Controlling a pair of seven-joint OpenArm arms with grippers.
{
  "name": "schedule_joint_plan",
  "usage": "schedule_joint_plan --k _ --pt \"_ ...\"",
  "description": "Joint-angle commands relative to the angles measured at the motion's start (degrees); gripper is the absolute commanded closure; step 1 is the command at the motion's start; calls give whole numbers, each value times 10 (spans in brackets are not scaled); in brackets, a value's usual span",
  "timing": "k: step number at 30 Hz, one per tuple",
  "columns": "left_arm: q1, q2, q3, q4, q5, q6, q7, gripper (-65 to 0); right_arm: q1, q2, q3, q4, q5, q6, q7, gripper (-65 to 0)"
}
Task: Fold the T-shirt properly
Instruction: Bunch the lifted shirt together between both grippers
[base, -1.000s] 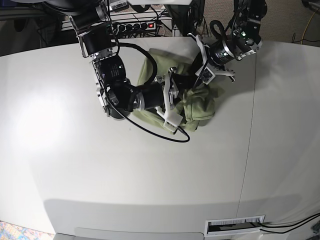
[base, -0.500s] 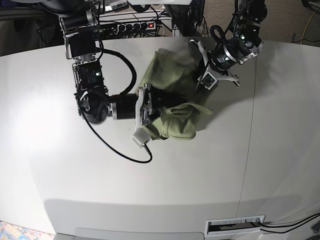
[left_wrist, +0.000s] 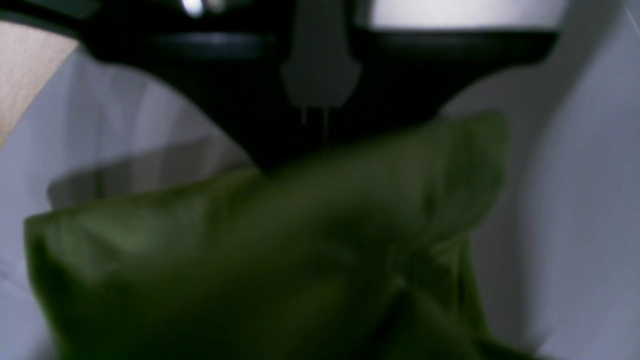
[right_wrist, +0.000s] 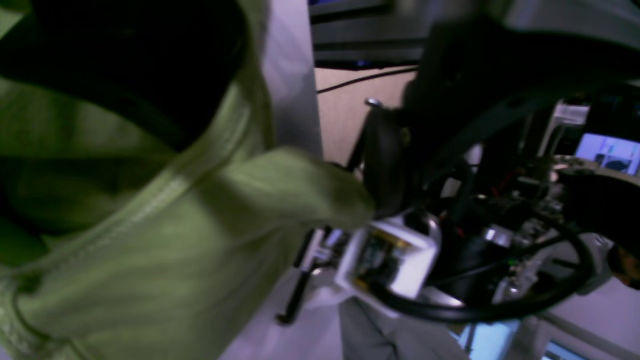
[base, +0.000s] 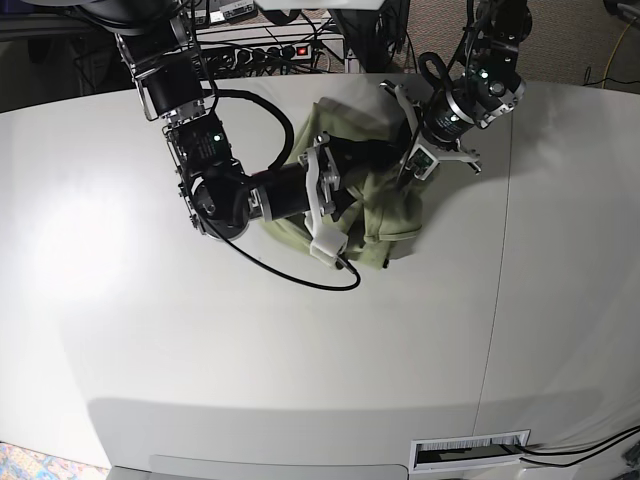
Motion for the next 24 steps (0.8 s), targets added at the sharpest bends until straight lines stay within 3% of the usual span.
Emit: schedule_joint_plan --k 1,7,13,20,24 --pt "-1 1 0 5 3 -2 -2 0 13 -5 5 15 26 1 16 -307" --pt "-1 2 0 -1 3 -2 -2 0 16 -18 72 23 23 1 16 -307" --pt "-1 2 0 -1 3 -2 -2 0 37 -38 137 23 -49 1 16 -307" --pt "-2 2 0 -1 3 -2 -2 0 32 -38 127 23 18 1 16 -307" --pt "-2 1 0 -1 9 -2 -2 0 11 -31 95 23 -32 1 16 -307"
